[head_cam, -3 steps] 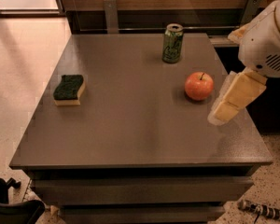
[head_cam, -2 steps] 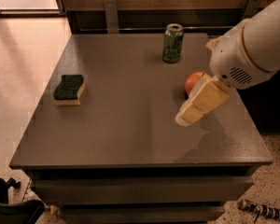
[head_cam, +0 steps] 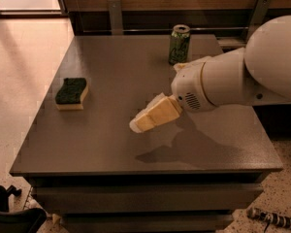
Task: Pick sponge
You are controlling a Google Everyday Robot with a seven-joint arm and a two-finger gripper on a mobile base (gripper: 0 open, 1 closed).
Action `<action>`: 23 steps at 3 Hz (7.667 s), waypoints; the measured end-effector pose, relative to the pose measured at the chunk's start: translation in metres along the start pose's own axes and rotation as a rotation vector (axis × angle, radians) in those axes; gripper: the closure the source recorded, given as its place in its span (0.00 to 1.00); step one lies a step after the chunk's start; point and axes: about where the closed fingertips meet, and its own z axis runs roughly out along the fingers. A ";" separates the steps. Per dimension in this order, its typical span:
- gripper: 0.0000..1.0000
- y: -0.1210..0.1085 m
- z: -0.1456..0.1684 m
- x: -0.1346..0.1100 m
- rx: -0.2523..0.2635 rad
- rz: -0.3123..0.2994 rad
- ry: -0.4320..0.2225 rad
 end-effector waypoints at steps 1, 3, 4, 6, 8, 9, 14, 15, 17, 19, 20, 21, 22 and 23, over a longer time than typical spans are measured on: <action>0.00 0.001 0.024 -0.027 0.030 0.034 -0.134; 0.00 -0.005 0.022 -0.036 0.063 0.033 -0.157; 0.00 -0.008 0.034 -0.032 0.065 0.055 -0.176; 0.00 -0.017 0.079 -0.051 0.112 0.059 -0.296; 0.00 -0.008 0.151 -0.100 0.071 0.031 -0.427; 0.00 0.010 0.180 -0.115 0.022 0.051 -0.491; 0.37 0.067 0.258 -0.086 -0.032 0.165 -0.376; 0.61 0.066 0.256 -0.089 -0.032 0.165 -0.376; 1.00 0.067 0.255 -0.091 -0.034 0.163 -0.376; 1.00 0.067 0.243 -0.100 -0.025 0.135 -0.375; 1.00 0.065 0.218 -0.115 -0.004 0.077 -0.366; 1.00 0.052 0.176 -0.136 0.012 -0.019 -0.359; 1.00 0.041 0.138 -0.161 -0.013 -0.102 -0.352; 1.00 0.027 0.104 -0.181 -0.052 -0.161 -0.318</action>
Offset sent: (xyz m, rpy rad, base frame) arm 0.0156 0.0291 0.0030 0.1151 -0.0581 -0.0269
